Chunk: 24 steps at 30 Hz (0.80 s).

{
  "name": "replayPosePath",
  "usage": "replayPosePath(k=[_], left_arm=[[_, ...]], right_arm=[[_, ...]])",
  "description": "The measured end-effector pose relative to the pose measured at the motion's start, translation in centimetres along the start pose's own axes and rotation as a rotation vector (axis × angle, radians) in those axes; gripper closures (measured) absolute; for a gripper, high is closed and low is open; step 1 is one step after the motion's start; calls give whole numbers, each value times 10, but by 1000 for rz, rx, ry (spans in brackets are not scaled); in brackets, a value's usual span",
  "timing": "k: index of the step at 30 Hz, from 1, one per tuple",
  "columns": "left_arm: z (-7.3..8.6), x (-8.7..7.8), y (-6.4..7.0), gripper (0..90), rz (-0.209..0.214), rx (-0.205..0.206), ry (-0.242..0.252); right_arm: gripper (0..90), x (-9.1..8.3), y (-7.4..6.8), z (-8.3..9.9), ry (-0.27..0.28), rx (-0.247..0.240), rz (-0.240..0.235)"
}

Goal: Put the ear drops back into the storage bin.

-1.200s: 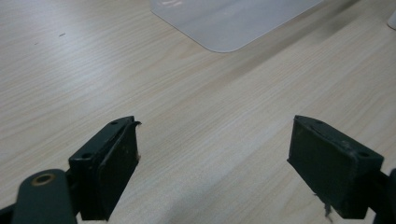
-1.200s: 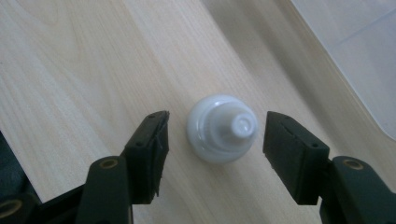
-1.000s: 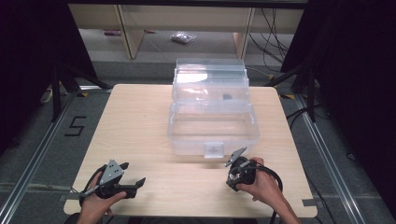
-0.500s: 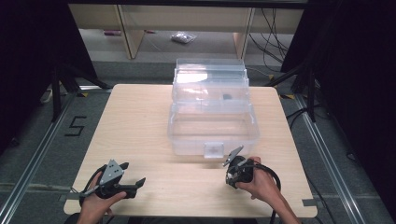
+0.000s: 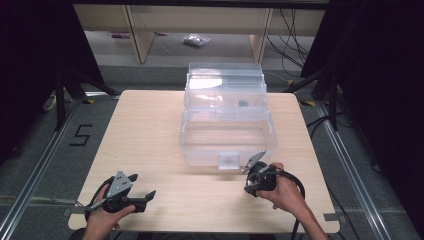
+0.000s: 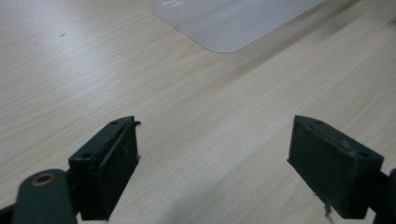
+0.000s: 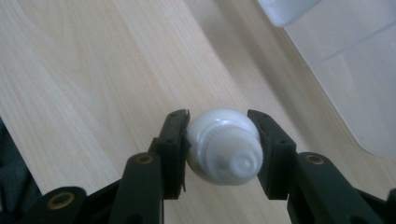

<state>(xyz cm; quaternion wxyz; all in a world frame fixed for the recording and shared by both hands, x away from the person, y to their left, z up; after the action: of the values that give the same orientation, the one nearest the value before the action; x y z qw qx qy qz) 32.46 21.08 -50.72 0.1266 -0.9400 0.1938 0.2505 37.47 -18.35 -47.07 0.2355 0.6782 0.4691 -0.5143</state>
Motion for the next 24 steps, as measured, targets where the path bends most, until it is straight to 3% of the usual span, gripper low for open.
replayPosePath(k=[11, 17, 24], left_arm=[[0, 0, 0, 154, -2, 1, -2], [0, 0, 0, 154, -1, 3, -3], [0, 0, -1, 154, -1, 3, -3]], right_arm=[[601, -15, 5, -8, -7, -11, -7], [601, -25, 8, -12, -16, 7, -12], [601, -40, 10, -19, -8, -14, -29]])
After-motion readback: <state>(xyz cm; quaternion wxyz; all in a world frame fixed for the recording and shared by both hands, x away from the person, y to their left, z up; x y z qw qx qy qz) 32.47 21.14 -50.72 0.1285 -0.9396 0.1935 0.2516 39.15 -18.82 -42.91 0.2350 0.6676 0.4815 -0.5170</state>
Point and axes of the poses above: each handheld gripper's, and its own axes: x roughly forward along the jaws, z roughly out of its underside, y roughly to its right, the point moved 3 cm from there along x, roughly forward along the jaws, and after that the axes turned 14 degrees about -z, right-handed, at the moved point
